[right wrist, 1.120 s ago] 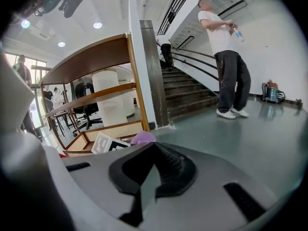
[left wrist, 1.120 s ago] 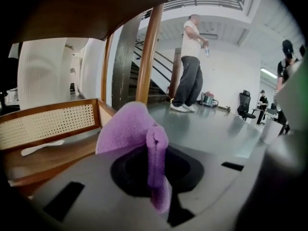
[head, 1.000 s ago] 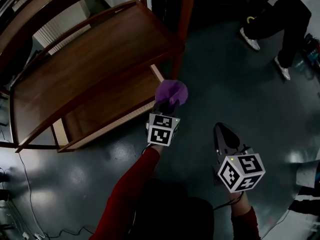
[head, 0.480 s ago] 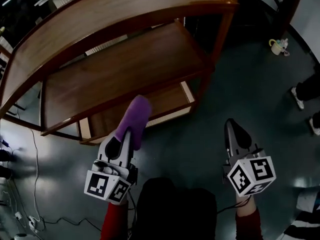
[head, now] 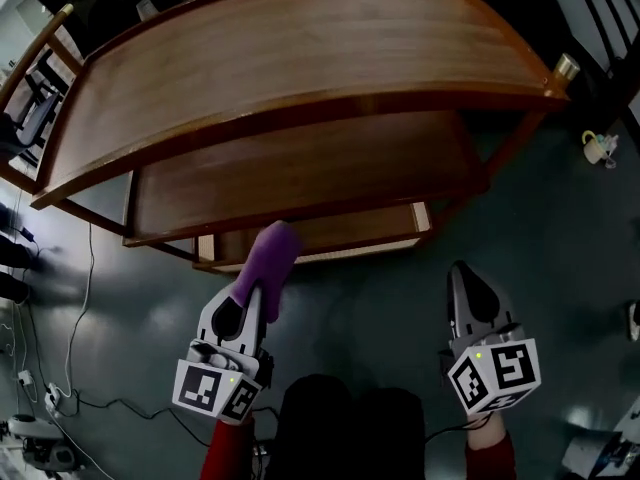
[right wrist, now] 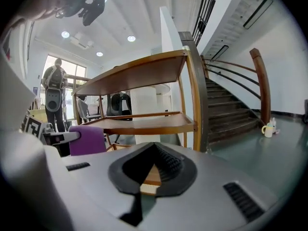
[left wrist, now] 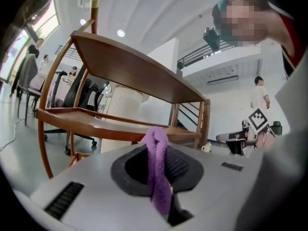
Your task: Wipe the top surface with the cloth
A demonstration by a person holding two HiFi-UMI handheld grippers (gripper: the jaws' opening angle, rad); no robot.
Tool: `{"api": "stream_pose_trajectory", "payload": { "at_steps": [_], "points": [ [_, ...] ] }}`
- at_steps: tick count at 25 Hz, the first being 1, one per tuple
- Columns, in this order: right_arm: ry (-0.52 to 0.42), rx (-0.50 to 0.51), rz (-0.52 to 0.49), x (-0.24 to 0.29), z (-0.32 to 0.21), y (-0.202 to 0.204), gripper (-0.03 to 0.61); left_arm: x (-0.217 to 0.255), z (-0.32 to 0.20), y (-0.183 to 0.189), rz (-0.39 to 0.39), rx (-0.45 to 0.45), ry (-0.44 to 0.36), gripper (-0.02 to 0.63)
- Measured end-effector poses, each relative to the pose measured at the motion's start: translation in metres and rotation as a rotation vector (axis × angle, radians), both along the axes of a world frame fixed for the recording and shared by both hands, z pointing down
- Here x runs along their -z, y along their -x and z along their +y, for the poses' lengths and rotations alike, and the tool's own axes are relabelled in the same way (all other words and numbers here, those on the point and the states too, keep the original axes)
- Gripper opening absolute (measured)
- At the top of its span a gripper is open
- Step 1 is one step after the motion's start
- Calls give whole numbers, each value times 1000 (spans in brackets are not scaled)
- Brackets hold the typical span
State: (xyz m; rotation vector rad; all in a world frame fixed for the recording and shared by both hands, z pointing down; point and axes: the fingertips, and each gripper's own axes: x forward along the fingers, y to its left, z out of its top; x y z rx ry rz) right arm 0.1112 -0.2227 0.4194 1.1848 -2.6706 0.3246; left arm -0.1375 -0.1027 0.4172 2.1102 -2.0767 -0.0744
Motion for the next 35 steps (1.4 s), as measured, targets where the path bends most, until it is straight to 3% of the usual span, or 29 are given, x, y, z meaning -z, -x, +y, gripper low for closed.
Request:
{"api": "stream_pose_trajectory", "payload": {
  "at_steps": [4, 11, 15, 20, 23, 30, 35],
  "points": [
    [-46, 13, 81, 41, 20, 2, 3, 17, 20, -21, 94, -11, 62, 48],
    [115, 84, 60, 110, 69, 20, 3, 79, 42, -69, 81, -82, 146, 48],
    [166, 36, 35, 140, 71, 19, 3, 118, 28, -68, 95, -98, 115, 48],
    [157, 36, -20, 225, 75, 18, 3, 211, 20, -70, 0, -99, 50, 48],
    [134, 50, -57, 255, 86, 19, 3, 248, 24, -72, -10, -103, -2, 48],
    [75, 103, -76, 278, 91, 39, 3, 281, 26, -69, 6, -103, -97, 48],
    [37, 125, -67, 285, 89, 60, 3, 285, 24, -67, -40, -137, -122, 48]
  ]
}}
